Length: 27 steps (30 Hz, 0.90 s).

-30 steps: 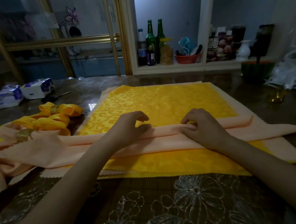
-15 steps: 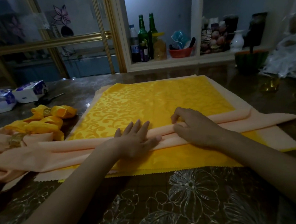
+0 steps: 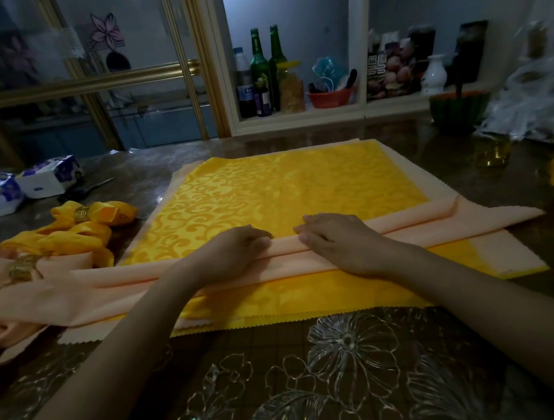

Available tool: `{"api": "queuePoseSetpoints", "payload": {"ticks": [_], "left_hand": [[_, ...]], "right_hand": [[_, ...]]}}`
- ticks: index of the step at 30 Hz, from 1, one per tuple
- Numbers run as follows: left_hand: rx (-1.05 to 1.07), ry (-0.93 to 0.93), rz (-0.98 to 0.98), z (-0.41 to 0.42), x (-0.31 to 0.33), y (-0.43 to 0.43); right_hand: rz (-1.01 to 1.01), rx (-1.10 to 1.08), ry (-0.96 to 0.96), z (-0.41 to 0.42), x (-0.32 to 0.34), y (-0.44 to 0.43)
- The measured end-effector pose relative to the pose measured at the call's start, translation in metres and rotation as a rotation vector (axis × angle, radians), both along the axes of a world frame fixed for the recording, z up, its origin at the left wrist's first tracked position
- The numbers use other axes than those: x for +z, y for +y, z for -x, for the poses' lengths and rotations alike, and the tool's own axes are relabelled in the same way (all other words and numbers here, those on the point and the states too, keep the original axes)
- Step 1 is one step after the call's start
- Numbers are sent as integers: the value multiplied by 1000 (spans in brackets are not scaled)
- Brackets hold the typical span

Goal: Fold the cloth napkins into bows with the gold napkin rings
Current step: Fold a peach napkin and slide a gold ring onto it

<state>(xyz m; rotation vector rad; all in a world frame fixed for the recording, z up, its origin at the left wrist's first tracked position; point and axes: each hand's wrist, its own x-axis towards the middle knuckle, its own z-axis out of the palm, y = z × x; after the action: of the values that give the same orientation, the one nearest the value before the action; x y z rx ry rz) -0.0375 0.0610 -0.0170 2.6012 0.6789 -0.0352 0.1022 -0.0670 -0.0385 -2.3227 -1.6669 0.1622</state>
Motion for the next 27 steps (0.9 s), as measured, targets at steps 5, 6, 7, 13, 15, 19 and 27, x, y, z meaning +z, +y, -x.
{"api": "queuePoseSetpoints", "payload": {"ticks": [5, 6, 7, 13, 15, 19, 27], "left_hand": [[14, -86, -137, 2, 7, -7], [9, -85, -160, 3, 7, -9], [-1, -85, -181, 1, 7, -10], [10, -100, -184, 2, 7, -12], [8, -100, -177, 3, 9, -11], [-2, -101, -158, 4, 11, -14], [-33, 59, -134, 5, 13, -29]], "right_hand": [[-201, -26, 139, -3, 5, -9], [-210, -18, 143, -3, 4, -9], [-220, -16, 147, -4, 4, -10], [-252, -8, 161, -6, 5, -12], [-294, -36, 190, -8, 5, -14], [-309, -99, 113, -14, 3, -17], [-256, -58, 19, -4, 8, -20]]}}
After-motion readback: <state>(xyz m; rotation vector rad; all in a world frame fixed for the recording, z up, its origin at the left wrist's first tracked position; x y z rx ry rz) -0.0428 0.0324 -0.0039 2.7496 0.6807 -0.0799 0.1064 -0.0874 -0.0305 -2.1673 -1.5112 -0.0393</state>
